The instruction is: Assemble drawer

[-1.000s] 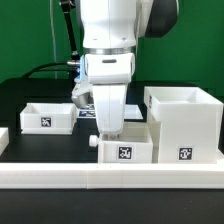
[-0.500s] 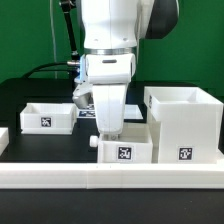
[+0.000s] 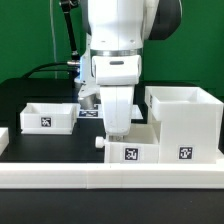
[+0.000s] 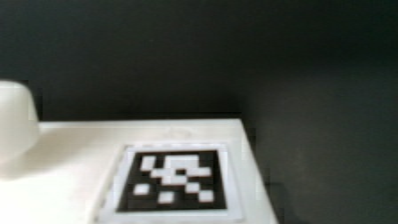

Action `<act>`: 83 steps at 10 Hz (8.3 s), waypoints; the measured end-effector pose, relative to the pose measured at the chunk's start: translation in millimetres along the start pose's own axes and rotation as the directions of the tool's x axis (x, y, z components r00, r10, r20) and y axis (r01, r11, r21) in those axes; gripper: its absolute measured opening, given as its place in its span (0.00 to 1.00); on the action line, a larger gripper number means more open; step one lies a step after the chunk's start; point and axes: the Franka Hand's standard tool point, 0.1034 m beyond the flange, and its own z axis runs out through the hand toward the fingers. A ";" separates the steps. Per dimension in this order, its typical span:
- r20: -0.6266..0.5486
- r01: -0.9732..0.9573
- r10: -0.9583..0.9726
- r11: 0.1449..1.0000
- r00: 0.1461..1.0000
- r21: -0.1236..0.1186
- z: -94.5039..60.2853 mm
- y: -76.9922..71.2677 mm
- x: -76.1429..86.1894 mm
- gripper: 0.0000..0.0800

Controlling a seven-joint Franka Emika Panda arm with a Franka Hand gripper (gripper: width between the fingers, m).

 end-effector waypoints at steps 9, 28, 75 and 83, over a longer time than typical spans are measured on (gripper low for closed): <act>0.000 0.000 0.000 1.000 1.000 -0.005 5.8 -4.5 -1.9 0.05; -0.004 -0.019 0.019 0.999 1.000 -0.041 7.9 -5.7 3.4 0.05; 0.058 0.053 -0.054 0.998 0.997 0.020 7.5 -6.2 8.7 0.05; 0.085 0.035 -0.036 0.999 0.996 0.019 -41.6 4.5 10.5 0.79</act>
Offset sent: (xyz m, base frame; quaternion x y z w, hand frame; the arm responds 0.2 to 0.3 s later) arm -0.0119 0.0069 -0.0085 0.0147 -0.0123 -0.0358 0.9992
